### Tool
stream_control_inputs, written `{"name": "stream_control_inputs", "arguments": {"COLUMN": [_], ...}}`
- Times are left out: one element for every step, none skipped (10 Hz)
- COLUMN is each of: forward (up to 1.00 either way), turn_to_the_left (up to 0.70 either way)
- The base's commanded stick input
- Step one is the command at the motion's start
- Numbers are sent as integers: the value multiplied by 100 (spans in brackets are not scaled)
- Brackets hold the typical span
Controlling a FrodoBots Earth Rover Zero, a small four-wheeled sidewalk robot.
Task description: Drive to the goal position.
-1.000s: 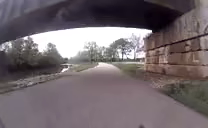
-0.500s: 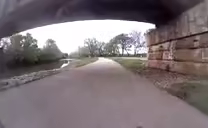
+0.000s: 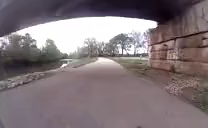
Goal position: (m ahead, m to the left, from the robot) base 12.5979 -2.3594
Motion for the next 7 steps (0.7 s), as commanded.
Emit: {"name": "stream_control_inputs", "arguments": {"forward": [100, 100, 100, 100, 100, 100, 100], "turn_to_the_left": [0, 0, 0, 0, 0, 0, 0]}}
